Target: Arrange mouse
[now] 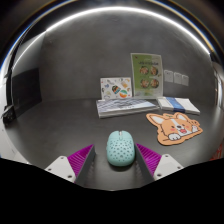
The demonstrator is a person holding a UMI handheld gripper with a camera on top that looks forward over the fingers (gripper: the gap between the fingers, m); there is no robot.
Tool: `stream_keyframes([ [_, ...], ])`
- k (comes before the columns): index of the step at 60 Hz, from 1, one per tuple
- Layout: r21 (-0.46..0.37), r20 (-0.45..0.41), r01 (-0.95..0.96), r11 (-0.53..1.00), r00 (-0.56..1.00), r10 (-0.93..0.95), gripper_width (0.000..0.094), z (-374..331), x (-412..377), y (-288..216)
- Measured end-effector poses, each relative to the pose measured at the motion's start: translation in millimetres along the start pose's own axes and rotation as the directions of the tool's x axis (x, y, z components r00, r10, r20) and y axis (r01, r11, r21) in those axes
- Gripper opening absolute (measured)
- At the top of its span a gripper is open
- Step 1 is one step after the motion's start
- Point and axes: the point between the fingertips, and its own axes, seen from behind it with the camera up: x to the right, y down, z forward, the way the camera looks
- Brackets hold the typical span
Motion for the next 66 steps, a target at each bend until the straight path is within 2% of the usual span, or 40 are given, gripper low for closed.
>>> stream_keyframes([
  [5, 0.026, -0.011, 0.002, 1.000, 1.000, -0.002, 0.0756, 8, 1, -4],
  [6, 0.032, -0.015, -0.002, 0.999, 1.000, 0.002, 0.0790, 9, 2, -4],
  [7, 0.038, -0.019, -0.004, 0.999, 1.000, 0.005, 0.0772, 9, 4, -5],
  [10, 0.051, -0.030, -0.006, 0.999, 1.000, 0.007, 0.0540, 12, 8, -6],
  [14, 0.040, -0.004, -0.014, 0.999, 1.000, 0.014, 0.0523, 12, 7, -5],
  [20, -0.003, 0.030, -0.018, 1.000, 0.999, 0.018, 0.0441, 9, 5, -6],
  [21, -0.009, 0.042, -0.019, 1.000, 0.999, 0.019, 0.0468, 8, 4, -5],
  [22, -0.015, 0.057, -0.015, 1.000, 0.998, 0.016, 0.0419, 6, 3, -5],
  [25, -0.004, 0.075, -0.006, 1.000, 0.997, 0.006, 0.0405, -1, 5, -13],
  [29, 0.049, 0.056, 0.013, 0.999, 0.998, -0.016, 0.0393, -19, 22, -50],
  [34, 0.162, 0.022, 0.017, 0.987, 1.000, -0.021, 0.0394, -44, 59, -113],
  [41, 0.254, -0.116, 0.060, 0.965, 0.993, -0.032, 0.0390, -66, 146, -181],
  [44, 0.234, -0.161, 0.071, 0.970, 0.986, -0.033, 0.0390, -65, 180, -190],
  [50, 0.163, -0.191, 0.052, 0.985, 0.981, -0.021, 0.0390, -40, 230, -165],
  [59, 0.000, -0.141, 0.007, 1.000, 0.990, -0.007, 0.0392, 21, 248, -100],
  [66, -0.079, -0.123, 0.010, 0.997, 0.992, -0.020, 0.0392, 49, 252, -69],
])
